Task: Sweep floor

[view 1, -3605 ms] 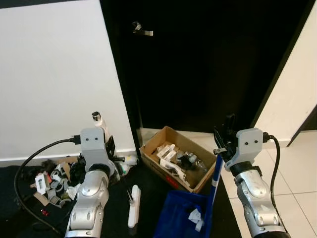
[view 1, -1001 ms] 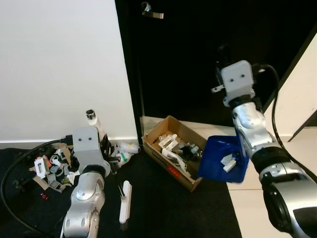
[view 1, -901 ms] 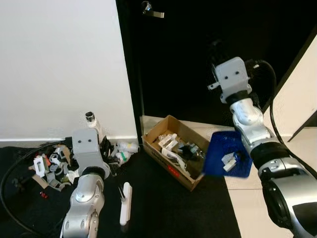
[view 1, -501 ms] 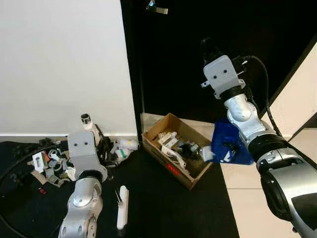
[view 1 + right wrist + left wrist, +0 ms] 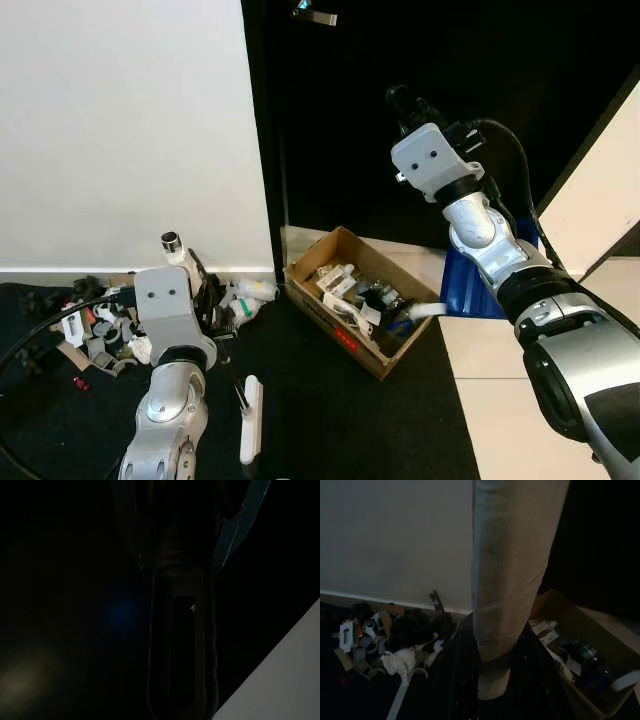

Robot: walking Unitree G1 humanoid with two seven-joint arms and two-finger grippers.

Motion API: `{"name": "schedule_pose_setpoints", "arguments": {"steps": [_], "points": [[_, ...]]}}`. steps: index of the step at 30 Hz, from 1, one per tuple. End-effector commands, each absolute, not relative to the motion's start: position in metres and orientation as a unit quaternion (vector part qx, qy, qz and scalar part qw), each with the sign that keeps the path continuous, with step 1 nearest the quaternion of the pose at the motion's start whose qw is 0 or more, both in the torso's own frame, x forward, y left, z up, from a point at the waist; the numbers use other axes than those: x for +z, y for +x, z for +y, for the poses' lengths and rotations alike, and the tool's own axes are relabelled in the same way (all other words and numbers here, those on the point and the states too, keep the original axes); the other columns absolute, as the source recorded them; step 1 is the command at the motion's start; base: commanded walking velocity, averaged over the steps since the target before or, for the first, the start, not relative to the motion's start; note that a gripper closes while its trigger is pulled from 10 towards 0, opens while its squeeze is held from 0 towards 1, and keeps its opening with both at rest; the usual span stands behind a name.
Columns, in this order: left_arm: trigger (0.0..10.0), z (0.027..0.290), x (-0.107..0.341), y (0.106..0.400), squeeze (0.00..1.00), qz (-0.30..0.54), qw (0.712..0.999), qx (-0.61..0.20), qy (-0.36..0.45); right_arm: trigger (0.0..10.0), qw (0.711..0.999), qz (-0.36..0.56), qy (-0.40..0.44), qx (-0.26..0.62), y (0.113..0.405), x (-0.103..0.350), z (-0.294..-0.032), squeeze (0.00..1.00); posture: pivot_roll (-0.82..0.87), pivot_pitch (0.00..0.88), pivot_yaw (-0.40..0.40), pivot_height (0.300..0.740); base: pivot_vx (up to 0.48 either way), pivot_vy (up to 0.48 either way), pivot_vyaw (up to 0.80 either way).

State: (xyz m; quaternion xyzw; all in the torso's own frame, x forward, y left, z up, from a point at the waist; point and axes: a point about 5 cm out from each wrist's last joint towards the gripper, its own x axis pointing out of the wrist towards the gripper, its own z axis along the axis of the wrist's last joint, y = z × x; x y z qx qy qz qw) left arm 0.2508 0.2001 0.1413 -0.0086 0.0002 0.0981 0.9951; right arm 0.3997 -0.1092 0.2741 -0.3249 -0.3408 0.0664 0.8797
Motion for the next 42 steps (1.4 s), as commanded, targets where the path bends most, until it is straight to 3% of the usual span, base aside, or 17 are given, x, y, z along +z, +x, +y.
{"name": "schedule_pose_setpoints", "arguments": {"steps": [1, 12, 18, 23, 26, 32, 42], "points": [[10.0, 0.199, 0.146, 0.249, 0.0, -0.01, 0.995, 0.101, -0.008, 10.0, 0.869, -0.364, -0.328, 0.063, 0.399, 0.285, -0.107, 0.0, 0.18, 0.159, -0.07, 0.74, 0.0, 0.0, 0.0], [10.0, 0.198, 0.146, 0.251, 0.0, -0.01, 0.995, 0.099, -0.01, 10.0, 0.875, -0.363, -0.315, 0.055, 0.399, 0.288, -0.114, 0.0, 0.17, 0.156, -0.068, 0.74, 0.0, 0.0, 0.0], [10.0, 0.197, 0.146, 0.252, 0.0, -0.012, 0.995, 0.098, -0.008, 10.0, 0.917, -0.354, -0.177, 0.039, 0.399, 0.291, -0.13, 0.0, 0.16, 0.146, -0.061, 0.74, 0.0, 0.0, 0.0], [10.0, 0.206, 0.149, 0.258, 0.0, -0.018, 0.994, 0.11, 0.008, 10.0, 0.914, -0.394, -0.093, 0.034, 0.387, 0.295, -0.136, 0.0, 0.14, 0.128, -0.041, 0.74, 0.0, 0.0, 0.0], [10.0, 0.208, 0.15, 0.259, 0.0, -0.019, 0.993, 0.114, 0.012, 10.0, 0.913, -0.398, -0.087, 0.035, 0.385, 0.296, -0.136, 0.0, 0.14, 0.128, -0.041, 0.74, 0.0, 0.0, 0.0], [10.0, 0.229, 0.144, 0.254, 0.0, -0.01, 0.983, 0.183, 0.022, 10.0, 0.912, -0.393, -0.066, 0.099, 0.358, 0.264, -0.114, 0.0, 0.12, 0.114, -0.029, 0.74, 0.0, 0.0, 0.0], [10.0, 0.241, 0.141, 0.25, 0.0, -0.001, 0.982, 0.186, 0.043, 10.0, 0.934, -0.325, 0.029, 0.148, 0.319, 0.223, -0.087, 0.0, 0.11, 0.094, -0.018, 0.74, 0.0, 0.0, 0.0]]}}
